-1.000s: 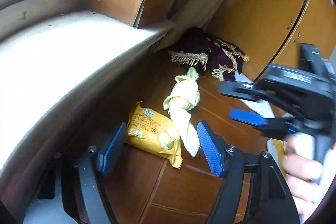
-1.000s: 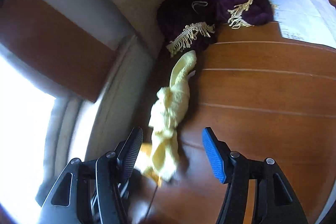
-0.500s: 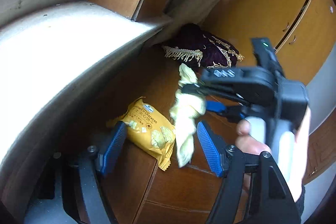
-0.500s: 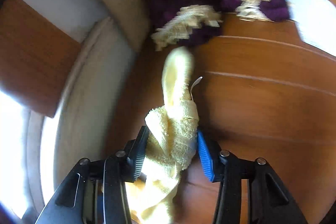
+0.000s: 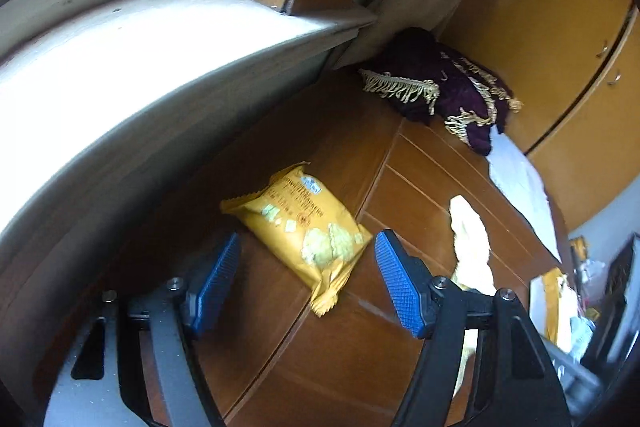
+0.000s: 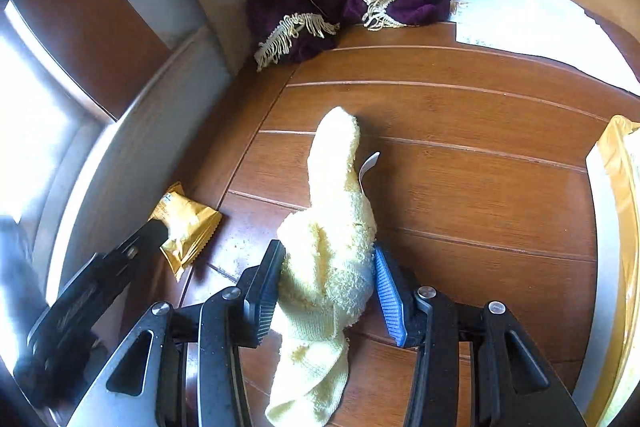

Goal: Organize soft objects
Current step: 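Grasp the pale yellow towel with the right gripper while the left grasps the yellow cracker packet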

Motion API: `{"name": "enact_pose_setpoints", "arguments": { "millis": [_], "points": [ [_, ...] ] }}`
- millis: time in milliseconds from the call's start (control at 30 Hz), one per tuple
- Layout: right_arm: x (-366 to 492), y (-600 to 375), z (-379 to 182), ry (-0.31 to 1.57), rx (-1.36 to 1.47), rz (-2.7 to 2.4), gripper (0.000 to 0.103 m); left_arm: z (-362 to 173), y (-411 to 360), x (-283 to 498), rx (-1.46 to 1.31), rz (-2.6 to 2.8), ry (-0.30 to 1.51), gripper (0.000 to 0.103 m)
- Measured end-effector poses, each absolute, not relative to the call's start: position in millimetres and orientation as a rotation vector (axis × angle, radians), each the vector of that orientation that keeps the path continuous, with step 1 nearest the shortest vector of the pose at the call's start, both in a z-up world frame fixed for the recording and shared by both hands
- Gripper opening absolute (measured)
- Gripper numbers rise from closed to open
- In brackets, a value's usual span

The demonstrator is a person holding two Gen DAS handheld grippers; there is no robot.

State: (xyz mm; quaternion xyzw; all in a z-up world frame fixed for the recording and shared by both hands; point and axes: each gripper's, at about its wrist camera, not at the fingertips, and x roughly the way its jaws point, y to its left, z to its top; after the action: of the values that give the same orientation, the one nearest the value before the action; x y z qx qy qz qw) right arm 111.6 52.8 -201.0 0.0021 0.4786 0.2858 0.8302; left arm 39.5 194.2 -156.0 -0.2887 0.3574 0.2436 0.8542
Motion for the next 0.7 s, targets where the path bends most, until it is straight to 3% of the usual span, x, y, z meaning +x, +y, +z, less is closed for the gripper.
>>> {"name": "enact_pose_setpoints", "arguments": {
  "millis": [233, 400, 500, 600, 700],
  "points": [
    [111.2, 50.9, -203.9, 1.006, 0.067, 0.611, 0.046, -165.5, 202.4, 88.6, -0.552, 0.649, 0.871, 0.069],
    [114.1, 46.0, -206.2, 1.028, 0.117, 0.620, 0.047, -167.4, 182.7, 78.6, -0.451, 0.660, 0.882, 0.063],
    [114.3, 48.9, -209.1, 1.043, 0.122, 0.637, 0.048, -169.2, 173.2, 70.0, -0.394, 0.670, 0.845, 0.050],
    [110.7, 51.9, -209.8, 1.026, 0.095, 0.644, 0.047, -169.7, 172.7, 58.6, -0.422, 0.636, 0.760, 0.043],
    [109.5, 54.7, -209.4, 1.022, 0.085, 0.679, 0.047, -163.8, 189.3, 49.3, -0.561, 0.525, 0.697, 0.042]
  ]
}}
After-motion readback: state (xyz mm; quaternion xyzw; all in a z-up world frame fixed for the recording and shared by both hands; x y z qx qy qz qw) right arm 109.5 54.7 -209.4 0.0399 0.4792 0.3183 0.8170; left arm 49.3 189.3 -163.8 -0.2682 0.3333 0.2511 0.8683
